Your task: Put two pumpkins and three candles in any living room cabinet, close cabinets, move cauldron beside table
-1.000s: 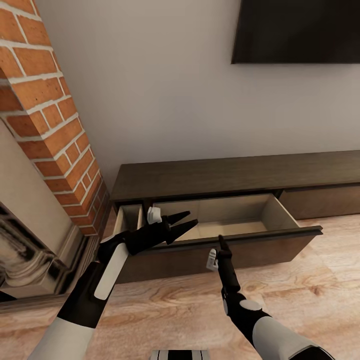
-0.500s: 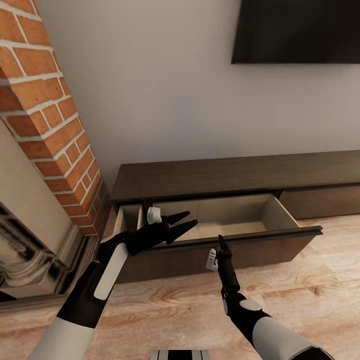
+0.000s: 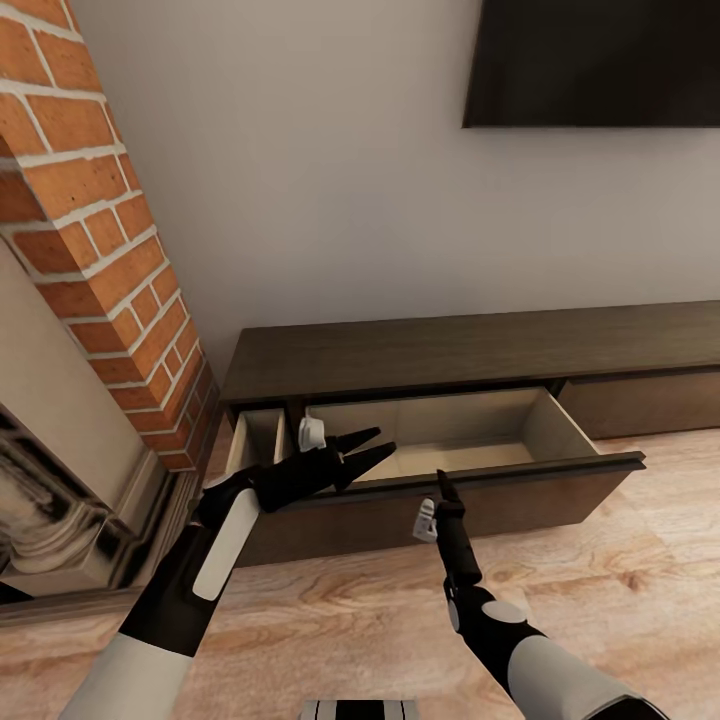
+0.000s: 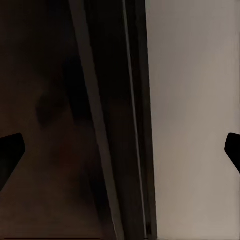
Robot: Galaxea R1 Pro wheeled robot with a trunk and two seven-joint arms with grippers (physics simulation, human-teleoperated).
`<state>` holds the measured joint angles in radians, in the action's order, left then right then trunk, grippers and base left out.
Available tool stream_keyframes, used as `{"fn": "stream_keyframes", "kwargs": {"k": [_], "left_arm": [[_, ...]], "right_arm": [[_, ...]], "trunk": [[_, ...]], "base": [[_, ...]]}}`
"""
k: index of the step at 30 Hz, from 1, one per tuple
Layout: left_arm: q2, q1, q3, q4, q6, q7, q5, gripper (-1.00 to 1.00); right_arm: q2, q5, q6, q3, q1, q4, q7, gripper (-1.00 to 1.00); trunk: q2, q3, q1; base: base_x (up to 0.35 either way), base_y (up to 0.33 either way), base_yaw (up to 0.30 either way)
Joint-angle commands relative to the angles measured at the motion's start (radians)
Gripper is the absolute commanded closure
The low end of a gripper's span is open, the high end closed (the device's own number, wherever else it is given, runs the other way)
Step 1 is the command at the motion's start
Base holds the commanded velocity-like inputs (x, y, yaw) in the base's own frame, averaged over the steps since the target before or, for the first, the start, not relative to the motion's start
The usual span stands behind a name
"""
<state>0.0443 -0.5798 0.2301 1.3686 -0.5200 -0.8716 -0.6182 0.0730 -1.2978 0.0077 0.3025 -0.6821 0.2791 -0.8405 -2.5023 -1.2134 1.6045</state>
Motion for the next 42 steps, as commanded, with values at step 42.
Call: {"fn": "stream_keyframes", "kwargs": {"k": [42], "left_arm": [[-0.002, 0.000, 0.000, 0.000, 0.000, 0.000, 0.000, -1.00]], "right_arm": [[-0.147, 0.134, 0.009, -0.028, 0.042, -0.003, -0.044, -1.00]], "trunk": [[0.000, 0.000, 0.000]], "base": [[0.000, 0.000, 0.000]]}}
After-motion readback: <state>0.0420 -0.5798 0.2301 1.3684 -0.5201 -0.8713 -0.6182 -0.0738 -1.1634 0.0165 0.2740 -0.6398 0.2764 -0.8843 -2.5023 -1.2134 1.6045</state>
